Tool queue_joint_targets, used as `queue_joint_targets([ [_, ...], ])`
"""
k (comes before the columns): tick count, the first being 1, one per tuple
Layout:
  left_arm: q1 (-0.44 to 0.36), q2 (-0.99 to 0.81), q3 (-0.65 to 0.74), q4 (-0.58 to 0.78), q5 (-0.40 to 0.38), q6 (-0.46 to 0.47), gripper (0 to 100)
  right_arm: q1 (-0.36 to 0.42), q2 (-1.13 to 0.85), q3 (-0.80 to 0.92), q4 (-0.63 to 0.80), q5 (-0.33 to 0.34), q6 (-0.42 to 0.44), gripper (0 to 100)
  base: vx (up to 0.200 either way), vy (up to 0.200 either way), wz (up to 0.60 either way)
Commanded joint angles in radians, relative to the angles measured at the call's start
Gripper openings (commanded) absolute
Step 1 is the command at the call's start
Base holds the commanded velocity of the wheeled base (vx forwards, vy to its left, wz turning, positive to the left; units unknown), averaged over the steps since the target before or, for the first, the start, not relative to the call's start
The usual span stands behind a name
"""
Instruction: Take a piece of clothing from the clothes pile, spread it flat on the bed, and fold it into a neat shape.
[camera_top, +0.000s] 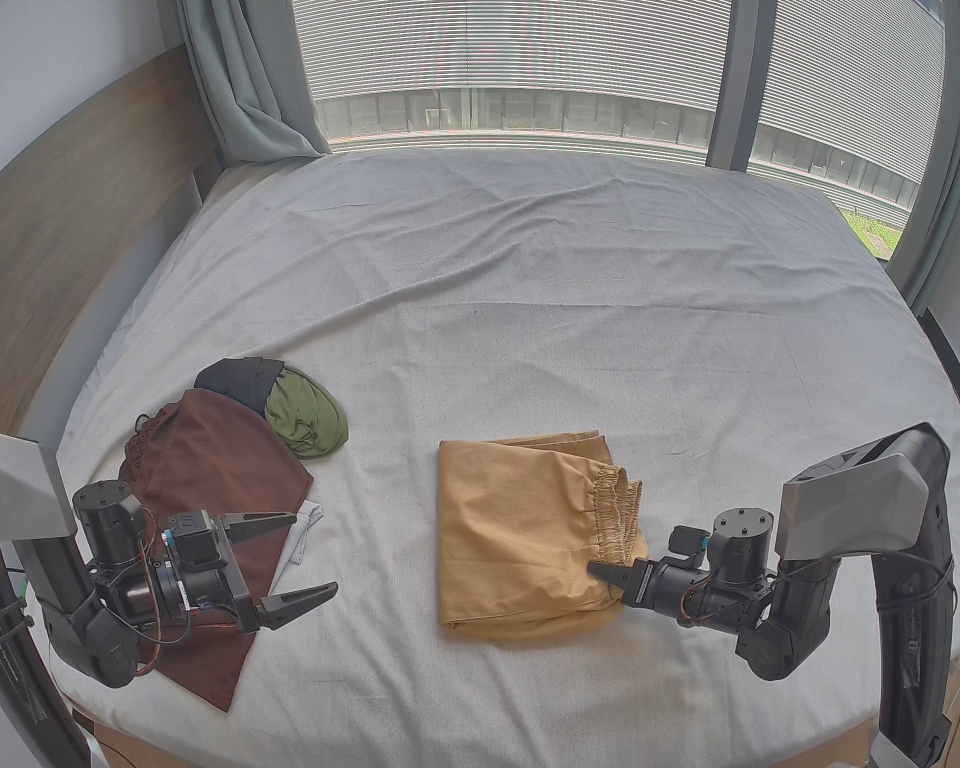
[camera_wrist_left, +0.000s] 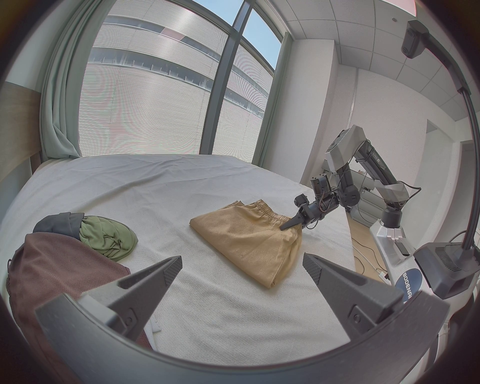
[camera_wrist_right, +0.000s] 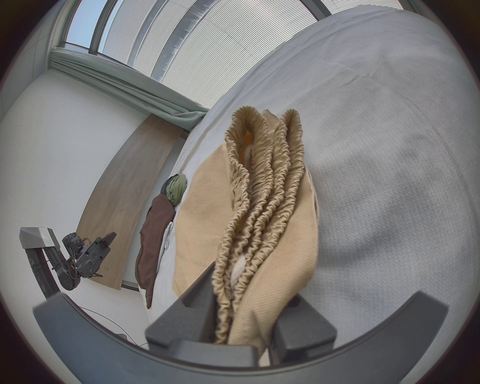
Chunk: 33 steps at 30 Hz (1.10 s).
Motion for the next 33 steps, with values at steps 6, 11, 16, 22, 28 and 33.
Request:
queue_joint_targets([
  [6,-0.001,-0.005,0.0,0.0,-0.001,-0.002,100,0.031,-0.156,0.001,0.001,0.002,0.003,0,0.0,0.0,0.0],
  [11,-0.004,-0.007,0.002,0.0,-0.001,-0.002,100,0.058,-0.198,0.0,0.001,0.014,0.0,0,0.0,0.0,0.0],
  [16,-0.007,-0.005,0.003,0.0,-0.001,-0.002,100,0.073,-0.245,0.0,0.003,0.057,-0.003,0,0.0,0.0,0.0],
  [22,-0.012,-0.005,0.005,0.002,-0.003,-0.002,100,0.064,-0.297,-0.005,0.003,0.106,-0.009,0,0.0,0.0,0.0],
  [28,-0.015,-0.005,0.011,0.0,-0.003,-0.003,100,0.057,-0.328,-0.02,0.004,0.183,-0.009,0,0.0,0.0,0.0],
  [33,-0.015,-0.005,0.009,0.0,-0.003,-0.003,100,0.043,-0.327,-0.052,0.004,0.195,-0.011,0,0.0,0.0,0.0],
])
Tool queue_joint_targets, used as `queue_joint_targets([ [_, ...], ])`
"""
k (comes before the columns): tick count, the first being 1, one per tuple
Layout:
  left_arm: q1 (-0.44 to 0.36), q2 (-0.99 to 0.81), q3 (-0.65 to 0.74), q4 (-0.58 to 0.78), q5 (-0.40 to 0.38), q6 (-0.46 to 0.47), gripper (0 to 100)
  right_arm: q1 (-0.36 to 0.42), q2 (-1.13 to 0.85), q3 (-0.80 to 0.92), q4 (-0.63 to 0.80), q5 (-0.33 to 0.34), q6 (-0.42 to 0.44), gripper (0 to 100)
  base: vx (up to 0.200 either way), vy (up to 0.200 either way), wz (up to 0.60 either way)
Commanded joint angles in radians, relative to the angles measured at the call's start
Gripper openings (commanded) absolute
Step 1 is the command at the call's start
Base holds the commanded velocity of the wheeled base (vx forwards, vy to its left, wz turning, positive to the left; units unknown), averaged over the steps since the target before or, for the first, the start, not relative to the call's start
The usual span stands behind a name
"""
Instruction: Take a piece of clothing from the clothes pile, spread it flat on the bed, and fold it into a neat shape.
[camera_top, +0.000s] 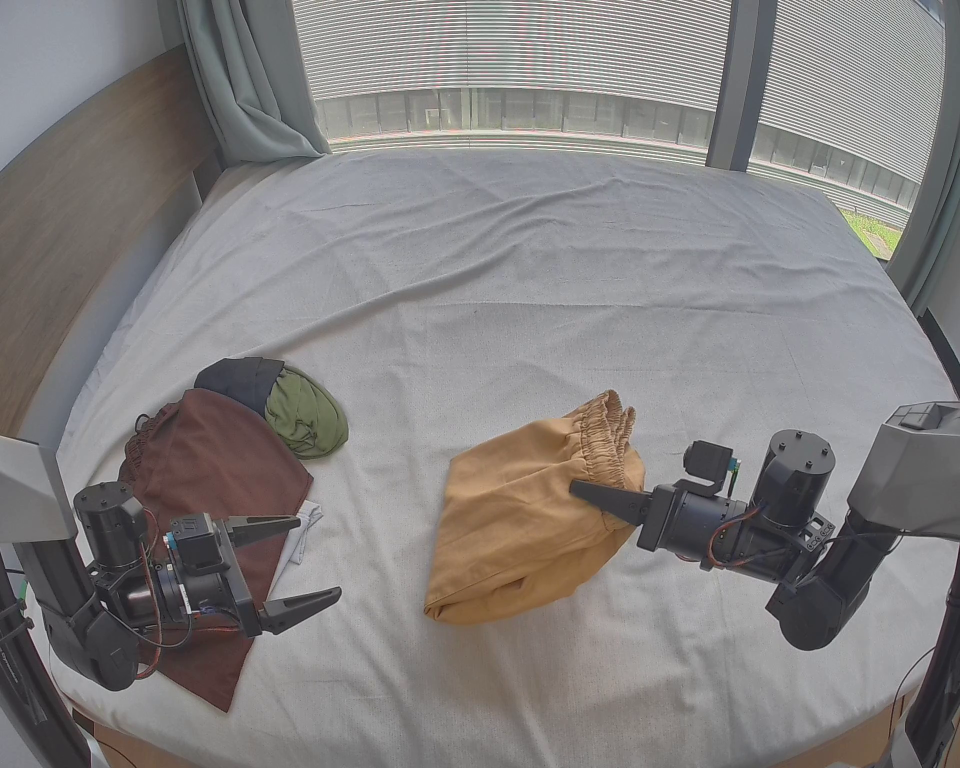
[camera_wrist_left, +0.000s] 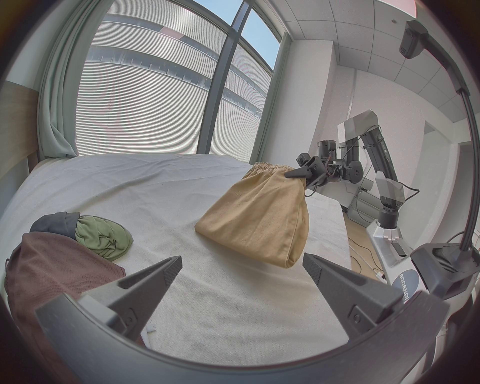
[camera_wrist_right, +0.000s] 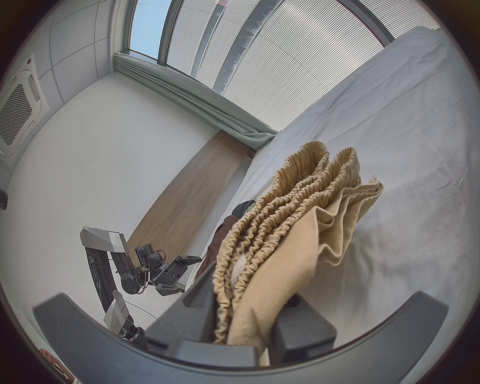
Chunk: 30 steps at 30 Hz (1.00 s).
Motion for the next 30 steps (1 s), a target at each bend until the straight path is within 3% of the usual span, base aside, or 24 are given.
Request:
queue_joint_targets([
  [1,0.0,0.001,0.0,-0.001,0.0,0.0,100,-0.006,-0.013,-0.025,-0.001,0.004,0.0,0,0.0,0.0,0.0],
  [10,-0.002,0.003,0.001,-0.001,0.0,0.0,100,-0.026,-0.007,-0.082,-0.001,0.012,-0.001,0,0.0,0.0,0.0],
  [15,-0.006,0.004,0.001,-0.001,0.0,-0.002,100,-0.061,0.0,-0.137,0.001,0.069,-0.001,0,0.0,0.0,0.0],
  [23,-0.006,0.007,0.001,-0.001,0.0,-0.002,100,-0.09,0.059,-0.257,0.007,0.075,0.003,0,0.0,0.0,0.0],
  [30,-0.006,0.01,0.001,-0.001,0.0,0.0,100,-0.118,0.117,-0.369,0.002,0.127,0.032,0,0.0,0.0,0.0],
])
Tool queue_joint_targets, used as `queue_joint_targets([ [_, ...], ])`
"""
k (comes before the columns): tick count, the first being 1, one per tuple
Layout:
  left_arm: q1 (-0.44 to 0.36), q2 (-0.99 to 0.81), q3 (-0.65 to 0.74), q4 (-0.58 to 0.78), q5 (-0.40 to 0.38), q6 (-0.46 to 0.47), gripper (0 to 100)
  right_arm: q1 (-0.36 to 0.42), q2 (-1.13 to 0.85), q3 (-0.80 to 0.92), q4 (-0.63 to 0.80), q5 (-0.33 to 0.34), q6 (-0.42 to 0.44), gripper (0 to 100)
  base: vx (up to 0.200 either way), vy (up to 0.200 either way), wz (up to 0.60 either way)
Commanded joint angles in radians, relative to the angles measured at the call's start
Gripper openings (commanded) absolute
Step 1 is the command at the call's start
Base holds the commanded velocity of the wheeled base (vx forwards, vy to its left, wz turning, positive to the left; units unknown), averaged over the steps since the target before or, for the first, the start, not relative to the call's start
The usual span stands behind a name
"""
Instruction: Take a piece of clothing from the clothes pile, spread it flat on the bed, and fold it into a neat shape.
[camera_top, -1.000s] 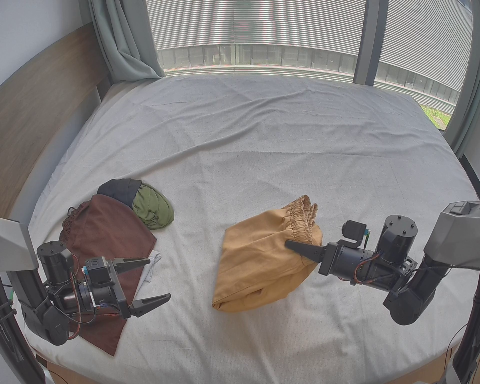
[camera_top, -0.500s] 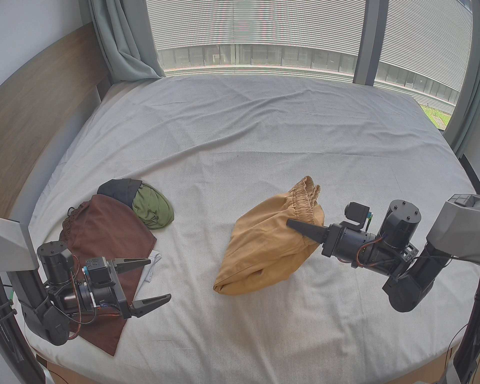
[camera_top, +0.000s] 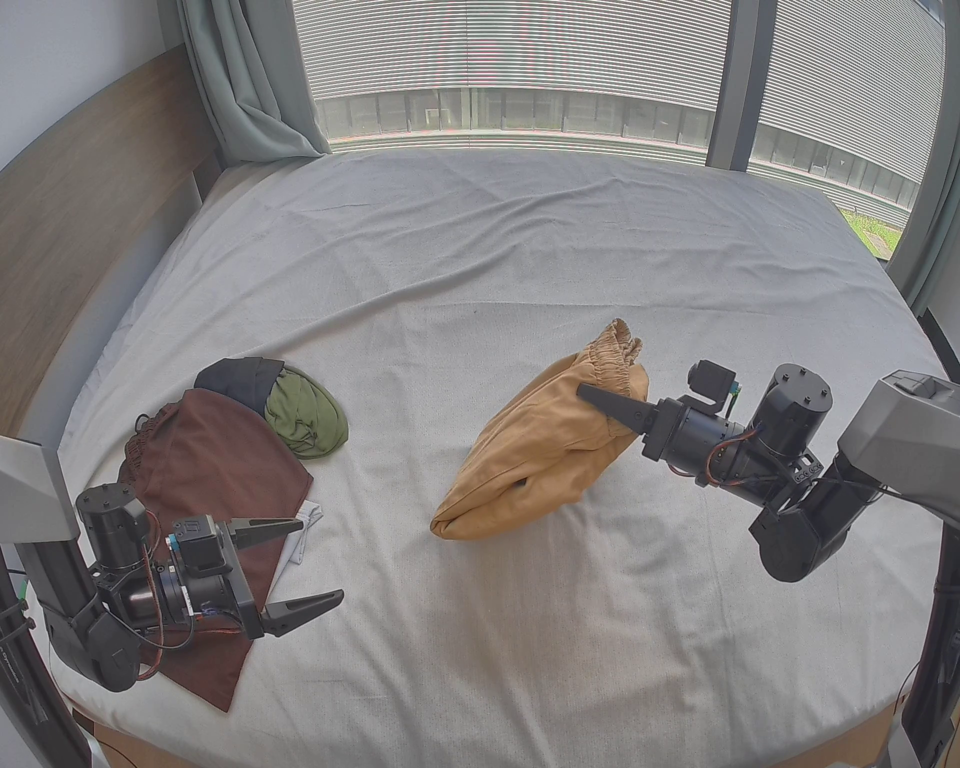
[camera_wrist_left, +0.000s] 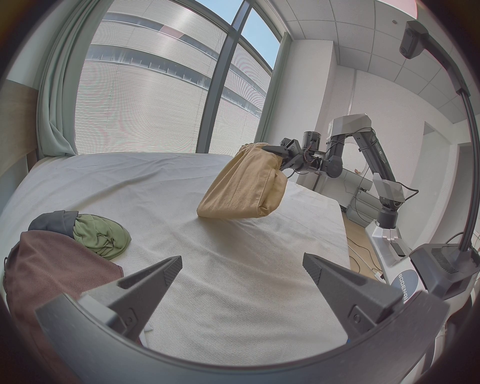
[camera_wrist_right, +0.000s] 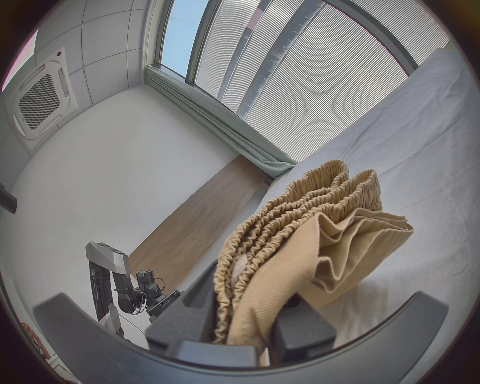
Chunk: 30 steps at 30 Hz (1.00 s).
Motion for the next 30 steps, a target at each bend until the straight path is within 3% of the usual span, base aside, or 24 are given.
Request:
queue_joint_targets([
  [1,0.0,0.005,0.001,0.0,0.0,0.0,100,-0.017,0.052,-0.075,-0.004,0.019,0.023,0,0.0,0.0,0.0],
  [21,0.0,0.008,0.003,0.001,0.0,0.0,100,-0.013,0.063,-0.259,0.004,0.03,0.089,0,0.0,0.0,0.0],
  [30,-0.002,0.011,0.008,0.001,0.0,0.002,100,-0.036,0.204,-0.437,0.033,0.036,0.12,0,0.0,0.0,0.0],
])
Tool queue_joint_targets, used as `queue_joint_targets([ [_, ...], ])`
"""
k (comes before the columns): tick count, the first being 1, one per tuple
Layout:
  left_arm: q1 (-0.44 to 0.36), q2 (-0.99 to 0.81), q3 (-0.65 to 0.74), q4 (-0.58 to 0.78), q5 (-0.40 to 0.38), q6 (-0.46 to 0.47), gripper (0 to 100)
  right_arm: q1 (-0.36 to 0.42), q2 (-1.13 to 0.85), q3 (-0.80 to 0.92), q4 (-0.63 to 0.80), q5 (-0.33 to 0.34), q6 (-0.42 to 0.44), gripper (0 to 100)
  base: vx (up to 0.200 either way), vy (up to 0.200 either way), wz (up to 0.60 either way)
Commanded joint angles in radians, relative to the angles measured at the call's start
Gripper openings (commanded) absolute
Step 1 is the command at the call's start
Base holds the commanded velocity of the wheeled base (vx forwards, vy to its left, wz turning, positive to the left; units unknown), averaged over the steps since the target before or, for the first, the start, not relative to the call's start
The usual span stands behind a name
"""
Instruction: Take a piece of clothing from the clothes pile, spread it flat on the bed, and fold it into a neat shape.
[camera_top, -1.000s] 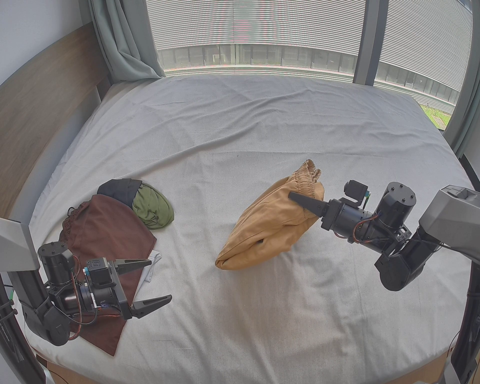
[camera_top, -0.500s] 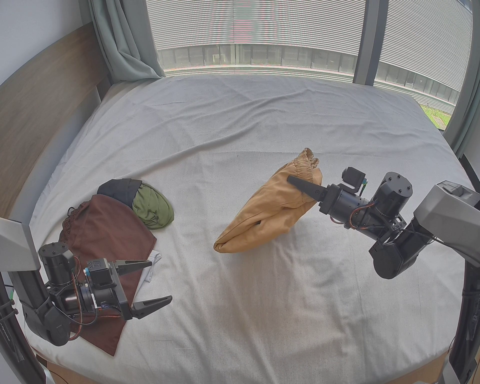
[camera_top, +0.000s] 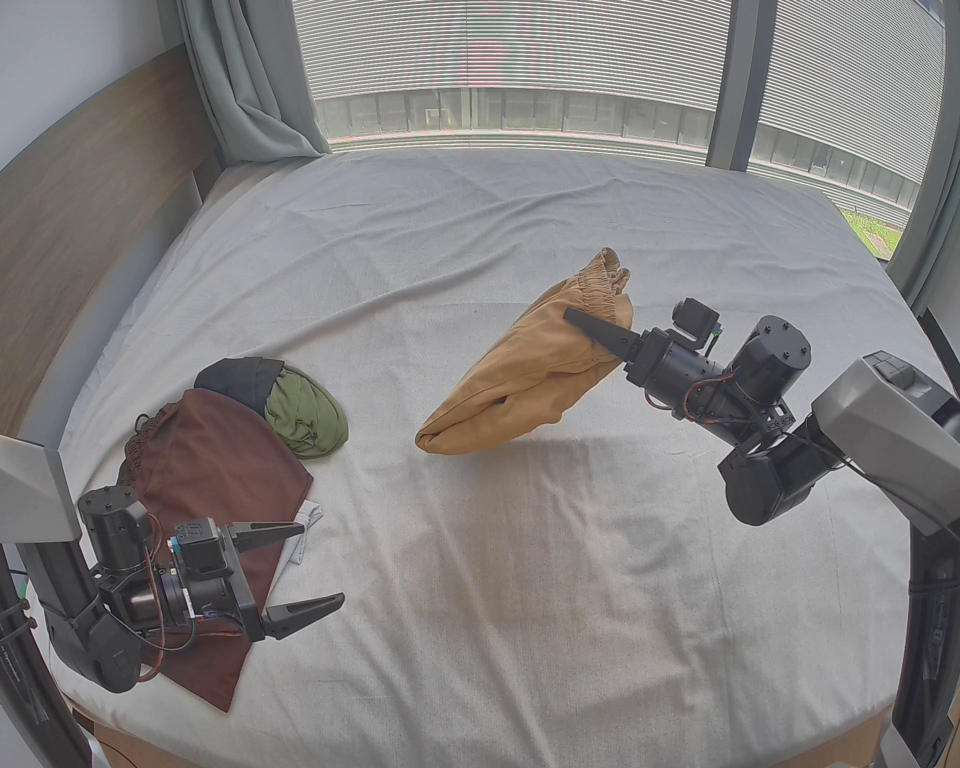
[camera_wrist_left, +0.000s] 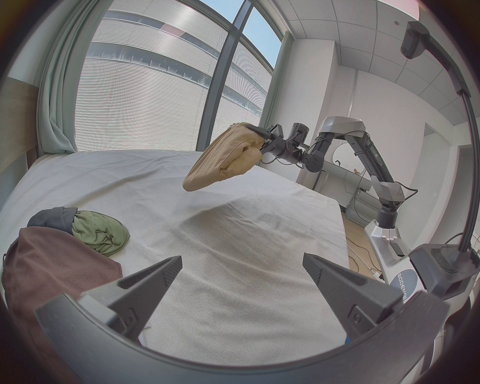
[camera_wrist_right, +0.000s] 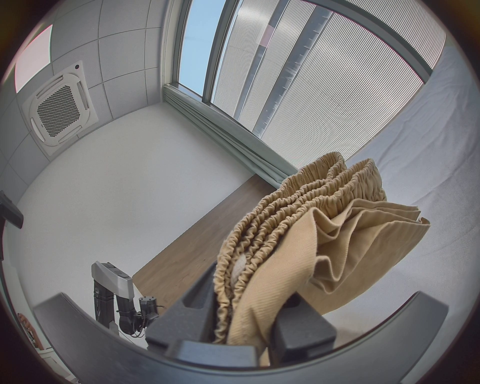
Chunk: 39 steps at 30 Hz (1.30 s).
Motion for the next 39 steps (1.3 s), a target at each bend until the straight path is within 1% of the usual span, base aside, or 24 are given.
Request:
queue_joint_targets([
  [1,0.0,0.003,0.003,-0.001,0.0,0.001,100,-0.014,0.097,-0.077,0.006,0.001,0.004,0,0.0,0.0,0.0],
  [12,-0.01,0.005,0.007,-0.001,0.0,-0.001,100,-0.024,0.144,-0.134,0.011,0.002,0.005,0,0.0,0.0,0.0],
  [23,-0.016,0.005,0.009,-0.001,0.0,-0.002,100,-0.027,0.148,-0.223,0.077,0.001,0.005,0,0.0,0.0,0.0],
  [33,-0.033,0.005,0.01,-0.001,0.0,-0.006,100,-0.03,0.187,-0.381,0.166,0.001,0.007,0,0.0,0.0,0.0],
  [39,-0.037,0.009,0.02,-0.001,0.0,-0.006,100,-0.03,0.287,-0.497,0.209,0.001,0.028,0,0.0,0.0,0.0],
])
